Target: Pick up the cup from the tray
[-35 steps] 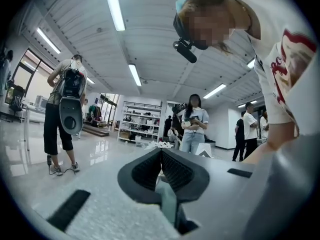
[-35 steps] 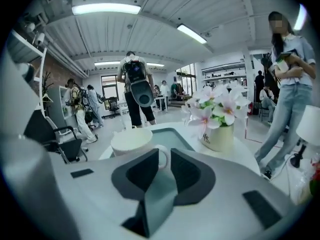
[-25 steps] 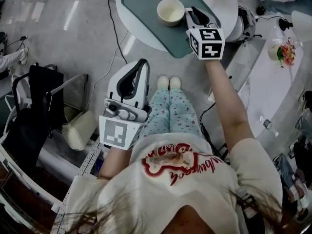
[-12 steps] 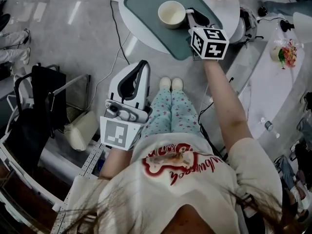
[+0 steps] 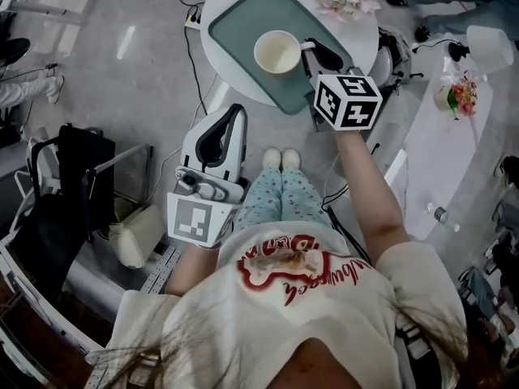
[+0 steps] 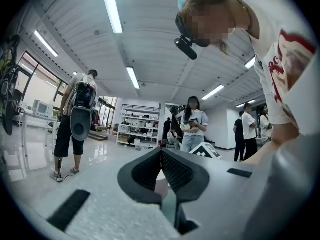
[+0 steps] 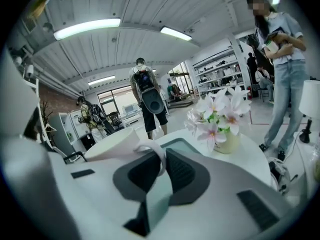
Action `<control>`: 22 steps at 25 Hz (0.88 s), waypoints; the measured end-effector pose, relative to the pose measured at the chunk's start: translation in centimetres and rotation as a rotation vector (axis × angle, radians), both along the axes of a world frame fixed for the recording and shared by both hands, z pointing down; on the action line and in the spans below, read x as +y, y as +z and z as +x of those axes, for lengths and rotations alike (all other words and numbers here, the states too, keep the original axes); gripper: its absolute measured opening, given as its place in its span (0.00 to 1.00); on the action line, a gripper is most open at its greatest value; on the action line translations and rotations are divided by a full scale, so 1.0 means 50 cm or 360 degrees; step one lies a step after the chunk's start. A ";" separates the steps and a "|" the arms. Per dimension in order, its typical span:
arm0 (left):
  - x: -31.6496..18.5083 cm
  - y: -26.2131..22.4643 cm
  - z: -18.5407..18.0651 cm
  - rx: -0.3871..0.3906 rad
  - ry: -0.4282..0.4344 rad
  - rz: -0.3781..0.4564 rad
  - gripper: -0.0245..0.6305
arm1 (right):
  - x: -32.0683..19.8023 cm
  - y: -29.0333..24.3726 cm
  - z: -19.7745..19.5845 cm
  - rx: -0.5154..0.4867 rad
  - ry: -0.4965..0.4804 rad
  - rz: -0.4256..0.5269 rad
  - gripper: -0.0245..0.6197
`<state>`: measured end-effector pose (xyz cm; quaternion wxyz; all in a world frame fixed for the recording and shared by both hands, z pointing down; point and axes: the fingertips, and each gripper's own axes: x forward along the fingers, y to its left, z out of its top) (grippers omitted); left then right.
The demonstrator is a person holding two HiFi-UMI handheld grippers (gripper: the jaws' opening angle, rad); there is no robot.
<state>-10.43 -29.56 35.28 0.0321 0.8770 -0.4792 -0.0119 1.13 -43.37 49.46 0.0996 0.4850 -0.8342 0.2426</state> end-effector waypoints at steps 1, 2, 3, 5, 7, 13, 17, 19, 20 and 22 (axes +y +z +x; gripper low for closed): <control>0.002 -0.014 0.001 -0.0002 0.0002 0.0016 0.06 | 0.016 -0.025 -0.001 -0.0027 -0.0009 -0.0002 0.11; 0.003 -0.030 0.001 -0.0004 0.0004 0.0037 0.06 | 0.029 -0.052 -0.001 -0.0061 -0.0019 -0.0002 0.11; 0.002 -0.046 0.001 -0.0007 0.0006 0.0063 0.06 | 0.040 -0.080 -0.001 -0.0097 -0.0030 0.0003 0.11; 0.000 -0.077 0.002 -0.0015 0.0010 0.0121 0.06 | 0.058 -0.136 0.002 -0.0141 -0.0054 0.0033 0.11; 0.002 -0.105 0.003 -0.0019 0.0015 0.0176 0.06 | 0.081 -0.187 0.009 -0.0138 -0.0079 0.0069 0.11; 0.022 -0.152 0.019 -0.0025 0.0024 0.0246 0.06 | 0.156 -0.269 0.036 -0.0072 -0.0142 0.0067 0.11; 0.028 -0.159 0.036 -0.0036 0.0020 0.0266 0.06 | 0.184 -0.285 0.050 -0.0101 -0.0153 0.0065 0.11; 0.034 -0.159 0.042 -0.0040 0.0013 0.0266 0.06 | 0.194 -0.288 0.056 -0.0103 -0.0155 0.0067 0.11; 0.038 -0.160 0.044 -0.0041 0.0008 0.0267 0.06 | 0.199 -0.290 0.059 -0.0101 -0.0157 0.0071 0.11; 0.047 -0.160 0.049 -0.0045 -0.0005 0.0269 0.06 | 0.208 -0.294 0.065 -0.0101 -0.0163 0.0078 0.11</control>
